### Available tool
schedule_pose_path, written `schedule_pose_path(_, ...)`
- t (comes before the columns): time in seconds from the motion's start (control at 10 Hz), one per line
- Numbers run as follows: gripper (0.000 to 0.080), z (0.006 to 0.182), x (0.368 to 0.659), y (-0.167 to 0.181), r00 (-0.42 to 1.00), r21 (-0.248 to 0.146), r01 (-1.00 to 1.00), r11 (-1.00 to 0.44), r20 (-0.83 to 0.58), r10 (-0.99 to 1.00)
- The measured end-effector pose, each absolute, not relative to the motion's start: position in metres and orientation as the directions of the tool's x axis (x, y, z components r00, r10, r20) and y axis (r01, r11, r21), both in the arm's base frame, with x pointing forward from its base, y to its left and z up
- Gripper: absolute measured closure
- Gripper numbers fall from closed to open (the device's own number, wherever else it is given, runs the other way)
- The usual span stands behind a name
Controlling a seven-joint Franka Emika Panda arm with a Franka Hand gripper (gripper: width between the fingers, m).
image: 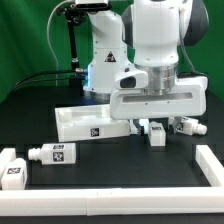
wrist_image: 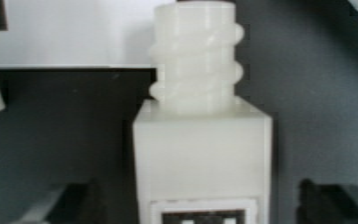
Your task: Assemble one leg
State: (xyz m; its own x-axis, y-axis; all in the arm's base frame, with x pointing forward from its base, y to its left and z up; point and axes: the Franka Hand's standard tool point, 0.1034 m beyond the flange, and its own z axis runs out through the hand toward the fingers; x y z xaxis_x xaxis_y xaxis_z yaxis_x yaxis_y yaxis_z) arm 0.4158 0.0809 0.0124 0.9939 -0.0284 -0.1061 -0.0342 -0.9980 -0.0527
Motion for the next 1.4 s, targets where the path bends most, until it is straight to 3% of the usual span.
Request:
schedule_pose_path(0.1, 0.0178, 0.026, 0.416, 0.075, 0.992, -0.056, -0.032, -0.998, -0.12, -0.025)
schedule_pose_path(0.4, 0.0151, 0.079, 0.419, 0.053, 0.996, -0.063, 0.036, -0.997, -0.085, 0.041)
schedule_pose_path(0.5, 0.0151, 0.089, 0.426, 0.043, 0.997, -0.064, 0.049, -0.997, -0.062, 0.053)
schedule_pose_path(1.0, 0.0151, 0.082, 0.427, 0.041, 0.995, -0.065, 0.077, -0.995, -0.059, 0.081)
schedule_pose_path(1.1, 0.0151, 0.074, 0.42, 0.022, 0.987, -0.066, 0.154, -0.986, -0.035, 0.157)
schedule_pose_path(1.4, 0.0151, 0.076, 0.399, -0.062, 0.96, -0.067, 0.277, -0.958, -0.03, 0.28)
